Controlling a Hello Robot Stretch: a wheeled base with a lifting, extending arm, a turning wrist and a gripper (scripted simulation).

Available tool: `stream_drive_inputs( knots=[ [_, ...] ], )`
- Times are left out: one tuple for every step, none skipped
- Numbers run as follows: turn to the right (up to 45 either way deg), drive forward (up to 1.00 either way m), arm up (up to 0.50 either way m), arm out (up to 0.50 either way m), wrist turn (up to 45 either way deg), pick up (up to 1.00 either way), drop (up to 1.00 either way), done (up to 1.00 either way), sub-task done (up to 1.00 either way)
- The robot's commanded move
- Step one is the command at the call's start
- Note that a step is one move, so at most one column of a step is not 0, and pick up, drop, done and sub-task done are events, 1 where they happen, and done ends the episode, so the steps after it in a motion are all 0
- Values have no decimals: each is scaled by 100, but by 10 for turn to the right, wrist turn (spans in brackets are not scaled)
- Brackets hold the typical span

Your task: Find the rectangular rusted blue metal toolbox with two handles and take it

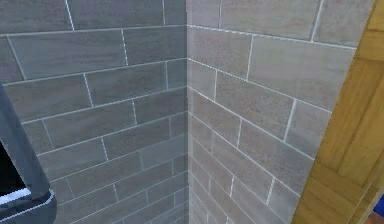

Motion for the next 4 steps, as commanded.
stream_drive_inputs(
  knots=[
    [180,0,0,0,0,0,0,0,0],
    [-450,0,0,0,0,0,0,0,0],
    [-450,0,0,0,0,0,0,0,0],
    [450,0,0,0,0,0,0,0,0]
  ],
)
